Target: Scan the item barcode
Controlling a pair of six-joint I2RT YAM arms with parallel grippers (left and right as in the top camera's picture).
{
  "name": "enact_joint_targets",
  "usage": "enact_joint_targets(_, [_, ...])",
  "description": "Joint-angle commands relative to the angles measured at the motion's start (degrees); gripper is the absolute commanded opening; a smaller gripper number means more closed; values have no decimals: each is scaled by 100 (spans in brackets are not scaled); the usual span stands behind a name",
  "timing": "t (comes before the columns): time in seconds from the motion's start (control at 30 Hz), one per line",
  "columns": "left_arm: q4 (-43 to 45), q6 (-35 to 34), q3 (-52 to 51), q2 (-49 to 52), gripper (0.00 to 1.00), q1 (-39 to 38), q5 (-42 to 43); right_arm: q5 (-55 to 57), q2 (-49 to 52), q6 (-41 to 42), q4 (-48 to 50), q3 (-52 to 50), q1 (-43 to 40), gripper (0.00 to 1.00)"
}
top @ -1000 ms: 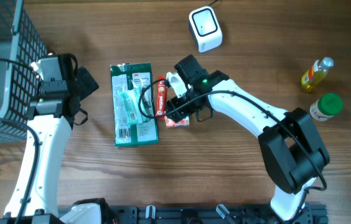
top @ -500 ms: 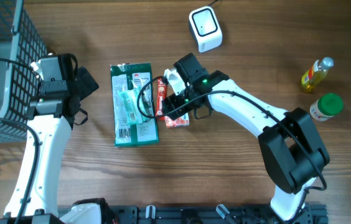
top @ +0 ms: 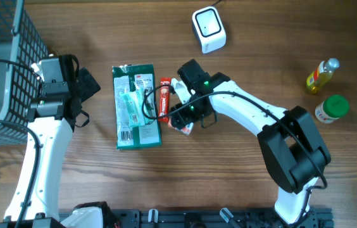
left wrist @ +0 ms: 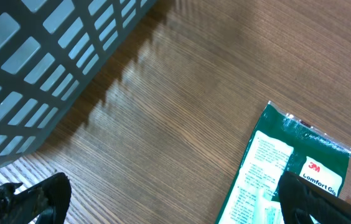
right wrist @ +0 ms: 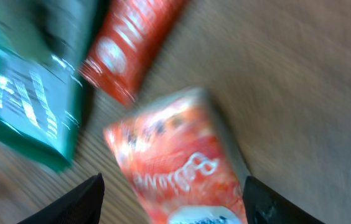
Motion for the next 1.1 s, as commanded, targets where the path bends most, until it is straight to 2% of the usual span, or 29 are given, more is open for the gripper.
enact_joint_targets(0.0, [0, 68, 48, -26, 100, 35, -76, 240, -179, 501, -444, 28, -35, 72])
enact_joint_targets(0.13, [0, 68, 48, -26, 100, 35, -74, 61, -282, 507, -835, 28, -37, 73])
enact_joint_targets(0.43, [0, 68, 48, -26, 100, 35, -74, 68, -415, 509, -603, 223, -149, 73])
enact_joint_targets(0.47, [0, 68, 48, -26, 100, 35, -74, 68, -420, 505, -540, 223, -170, 78])
enact_joint_targets(0.5, [0, 68, 48, -26, 100, 35, -74, 66, -420, 501, -474, 223, -199, 100])
enact_joint_targets(0.63, [0, 68, 48, -26, 100, 35, -76, 66, -417, 498, -306, 221, -282, 100])
enact_joint_targets(0.77, [0, 68, 48, -26, 100, 35, -74, 289, -413, 503, -251, 190, -310, 42])
enact_joint_targets(0.8, [0, 68, 48, -26, 100, 35, -74, 345, -413, 501, -260, 173, -308, 32])
enact_joint_targets(1.07, [0, 68, 48, -26, 100, 35, -76, 339, -404, 492, -153, -149, -308, 33])
